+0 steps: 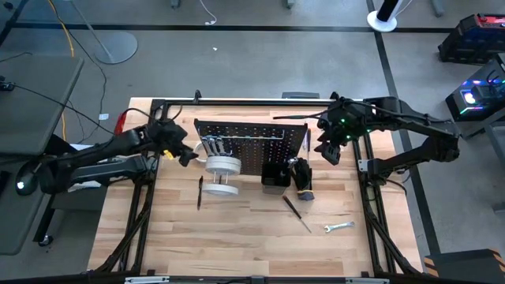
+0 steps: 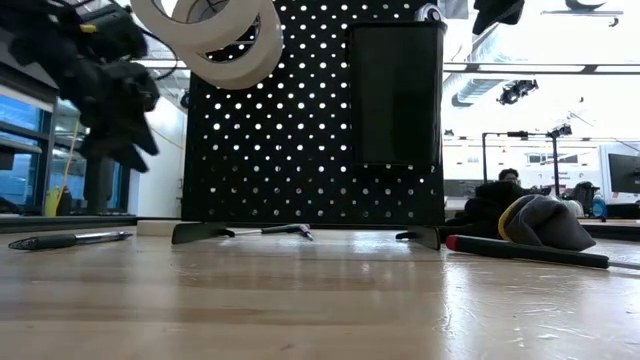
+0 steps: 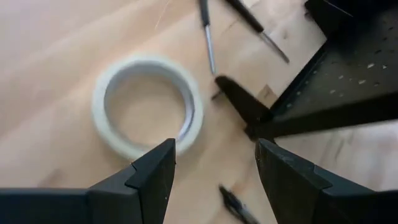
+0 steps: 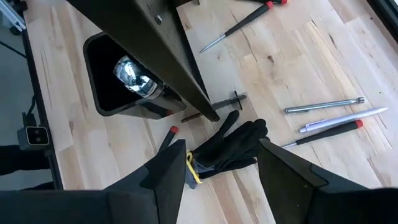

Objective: Hang tools onto peg board
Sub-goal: Hang the masking tape onto the pegboard

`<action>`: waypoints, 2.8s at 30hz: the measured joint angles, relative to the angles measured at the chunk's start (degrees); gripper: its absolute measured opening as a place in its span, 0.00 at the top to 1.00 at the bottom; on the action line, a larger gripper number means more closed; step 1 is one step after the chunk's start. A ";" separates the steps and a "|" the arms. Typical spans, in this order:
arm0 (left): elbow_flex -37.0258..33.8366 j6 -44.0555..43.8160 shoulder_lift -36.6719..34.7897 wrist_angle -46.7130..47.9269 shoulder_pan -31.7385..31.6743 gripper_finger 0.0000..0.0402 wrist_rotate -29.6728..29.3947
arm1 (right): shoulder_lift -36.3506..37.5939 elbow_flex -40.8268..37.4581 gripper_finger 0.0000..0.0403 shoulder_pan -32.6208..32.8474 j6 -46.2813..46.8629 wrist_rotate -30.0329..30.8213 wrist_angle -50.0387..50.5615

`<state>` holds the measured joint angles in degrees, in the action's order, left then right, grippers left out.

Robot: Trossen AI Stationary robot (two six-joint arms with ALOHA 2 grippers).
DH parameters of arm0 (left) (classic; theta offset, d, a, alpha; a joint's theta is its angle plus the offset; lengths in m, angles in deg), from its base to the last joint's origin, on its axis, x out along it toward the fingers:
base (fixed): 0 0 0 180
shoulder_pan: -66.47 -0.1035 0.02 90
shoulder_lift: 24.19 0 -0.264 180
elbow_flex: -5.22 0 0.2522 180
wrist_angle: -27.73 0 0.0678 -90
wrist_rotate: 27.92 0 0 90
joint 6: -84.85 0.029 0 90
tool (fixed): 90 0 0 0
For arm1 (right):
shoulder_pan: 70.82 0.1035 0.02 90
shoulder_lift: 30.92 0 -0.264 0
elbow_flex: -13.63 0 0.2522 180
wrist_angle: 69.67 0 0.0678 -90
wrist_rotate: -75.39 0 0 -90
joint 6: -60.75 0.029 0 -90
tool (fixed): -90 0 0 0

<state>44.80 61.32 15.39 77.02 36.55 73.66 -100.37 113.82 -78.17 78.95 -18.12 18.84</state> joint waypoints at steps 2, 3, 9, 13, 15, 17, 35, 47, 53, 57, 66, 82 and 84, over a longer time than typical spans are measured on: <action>-0.02 3.69 2.00 -2.75 0.00 0.47 1.59 | 0.00 0.00 0.54 0.00 -0.04 0.13 0.00; -0.02 4.74 3.16 -3.96 0.01 0.47 2.71 | 0.00 0.00 0.54 0.00 -0.06 0.52 0.00; -0.04 7.63 11.36 -4.33 1.24 0.47 5.79 | 0.00 -0.04 0.54 0.00 -0.04 2.55 -0.47; -0.04 4.18 17.41 -4.73 2.44 0.47 2.95 | 0.00 -0.04 0.54 0.00 -0.13 3.50 -1.86; -0.04 2.39 20.19 -6.00 2.63 0.47 0.77 | 0.00 -0.04 0.54 0.00 -0.13 3.61 -2.60; 0.59 3.50 22.56 -6.17 2.63 0.47 -0.57 | 0.00 -0.04 0.54 0.00 -0.17 3.96 -3.26; 7.98 20.20 38.26 -3.68 6.86 0.47 -10.03 | -0.02 -0.04 0.54 0.00 -0.20 4.37 -3.44; 8.86 12.61 43.23 -0.75 7.11 0.62 -12.68 | -0.02 -0.04 0.54 0.00 -0.21 4.52 -5.93; 10.47 5.03 37.45 8.06 7.02 0.93 -12.17 | -0.02 -0.04 0.54 0.00 -0.46 4.46 -5.78; 13.83 2.56 29.99 13.61 7.00 0.93 -13.91 | 0.01 -0.04 0.54 0.00 -0.69 4.46 -5.42; 21.16 -6.40 11.49 20.57 7.02 0.93 -13.92 | 0.50 2.95 0.61 0.00 -2.77 15.67 -3.99; 42.42 -9.64 -2.46 13.38 7.11 0.93 -14.71 | 0.03 11.21 1.00 11.96 11.16 29.24 8.96; 44.75 -8.96 -2.71 4.93 7.06 0.93 -10.59 | 0.07 11.21 1.00 14.03 13.06 30.79 9.04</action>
<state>89.55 52.36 12.67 81.95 43.62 63.07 -100.31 125.04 -64.15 92.00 12.67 27.88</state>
